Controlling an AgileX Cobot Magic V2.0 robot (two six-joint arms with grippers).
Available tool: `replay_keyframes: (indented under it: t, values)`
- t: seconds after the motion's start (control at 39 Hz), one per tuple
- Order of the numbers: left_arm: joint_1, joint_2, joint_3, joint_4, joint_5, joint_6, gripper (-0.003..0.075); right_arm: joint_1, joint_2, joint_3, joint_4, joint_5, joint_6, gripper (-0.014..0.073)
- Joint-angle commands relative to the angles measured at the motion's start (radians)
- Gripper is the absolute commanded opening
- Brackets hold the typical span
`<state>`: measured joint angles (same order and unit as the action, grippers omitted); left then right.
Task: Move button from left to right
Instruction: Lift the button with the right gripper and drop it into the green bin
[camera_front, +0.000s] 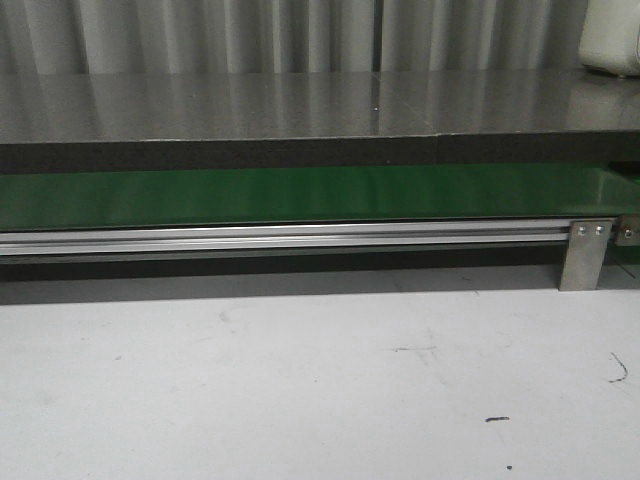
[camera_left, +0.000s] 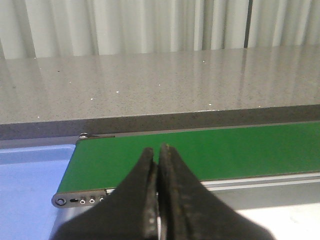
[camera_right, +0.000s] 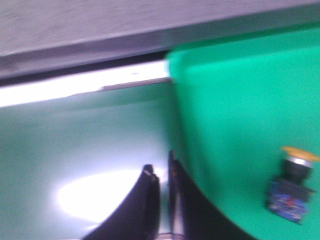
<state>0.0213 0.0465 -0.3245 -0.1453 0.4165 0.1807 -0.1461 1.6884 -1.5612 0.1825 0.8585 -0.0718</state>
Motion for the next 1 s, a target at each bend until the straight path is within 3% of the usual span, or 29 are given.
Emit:
replay_keyframes:
  t: [0.0,0.15,0.33,0.67,0.97]
  values:
    - [-0.005,0.012,-0.024,-0.013,-0.081,-0.011,-0.0021,0.059,-0.087,0.005,0.01,-0.03,-0.019,-0.0064]
    - [-0.005,0.012,-0.024,-0.013,-0.081,-0.011,-0.0021,0.125,-0.223,0.142,0.01,-0.159,-0.021,-0.0069]
    - [-0.005,0.012,-0.024,-0.013,-0.081,-0.011,-0.0021,0.188,-0.45,0.408,0.01,-0.393,-0.093,-0.0069]
    - [-0.005,0.012,-0.024,-0.013,-0.081,-0.011,-0.0021,0.197,-0.912,0.92,0.01,-0.709,-0.096,-0.0069]
    - [-0.005,0.012,-0.024,-0.013,-0.081,-0.011,-0.0021,0.197,-1.33,1.19,0.01,-0.739,-0.096,-0.0069]
